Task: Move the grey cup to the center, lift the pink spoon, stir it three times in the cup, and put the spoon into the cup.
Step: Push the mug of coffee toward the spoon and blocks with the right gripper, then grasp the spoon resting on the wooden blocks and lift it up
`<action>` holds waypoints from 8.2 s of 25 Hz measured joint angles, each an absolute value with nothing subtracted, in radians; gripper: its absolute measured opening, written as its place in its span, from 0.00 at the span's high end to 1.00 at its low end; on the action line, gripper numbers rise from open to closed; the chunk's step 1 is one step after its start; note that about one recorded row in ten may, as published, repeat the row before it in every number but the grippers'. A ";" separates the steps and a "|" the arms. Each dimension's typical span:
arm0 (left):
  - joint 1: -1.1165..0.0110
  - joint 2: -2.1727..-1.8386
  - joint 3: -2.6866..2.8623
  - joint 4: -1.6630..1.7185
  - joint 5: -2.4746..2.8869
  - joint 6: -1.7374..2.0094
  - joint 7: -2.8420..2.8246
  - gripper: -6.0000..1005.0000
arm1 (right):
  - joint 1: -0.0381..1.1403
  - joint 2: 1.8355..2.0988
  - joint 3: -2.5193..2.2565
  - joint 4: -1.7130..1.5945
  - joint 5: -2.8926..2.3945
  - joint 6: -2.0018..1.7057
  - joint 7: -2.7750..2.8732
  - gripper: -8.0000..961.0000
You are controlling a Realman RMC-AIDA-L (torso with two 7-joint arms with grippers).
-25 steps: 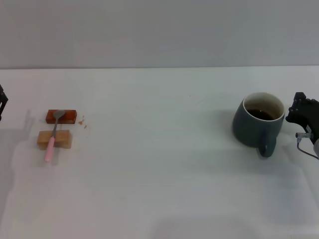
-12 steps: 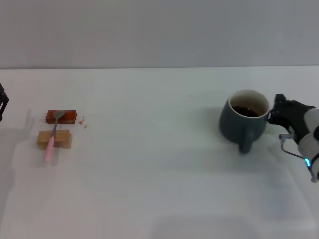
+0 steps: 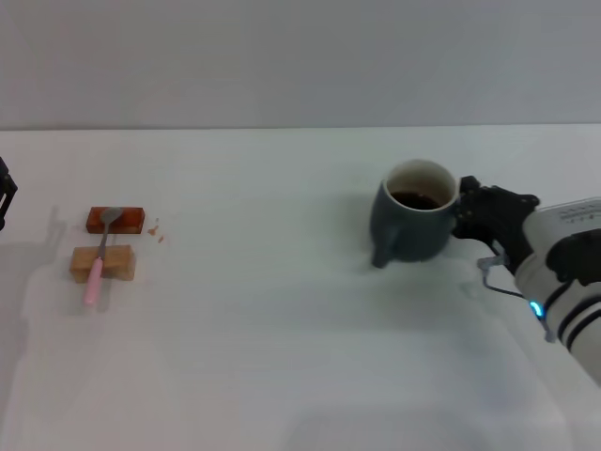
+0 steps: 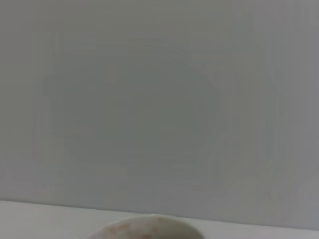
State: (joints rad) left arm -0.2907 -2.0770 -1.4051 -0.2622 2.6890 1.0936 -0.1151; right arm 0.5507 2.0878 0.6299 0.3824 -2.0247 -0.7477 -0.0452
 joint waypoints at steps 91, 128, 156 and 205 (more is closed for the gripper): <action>-0.076 -2.079 -0.944 -0.405 2.686 1.077 -0.027 0.19 | 0.233 2.083 0.768 0.295 -1.882 -1.304 -0.054 0.99; -0.111 -2.078 -0.928 -0.416 2.607 0.988 -0.051 0.21 | 0.227 2.083 0.764 0.299 -1.892 -1.311 -0.048 0.99; -0.118 -2.076 -0.916 -0.425 2.568 0.965 -0.051 0.51 | 0.227 2.083 0.750 0.301 -1.893 -1.313 -0.046 0.99; -0.121 -2.071 -0.920 -0.426 2.569 0.963 -0.092 0.83 | 0.225 2.082 0.745 0.302 -1.893 -1.320 -0.055 0.99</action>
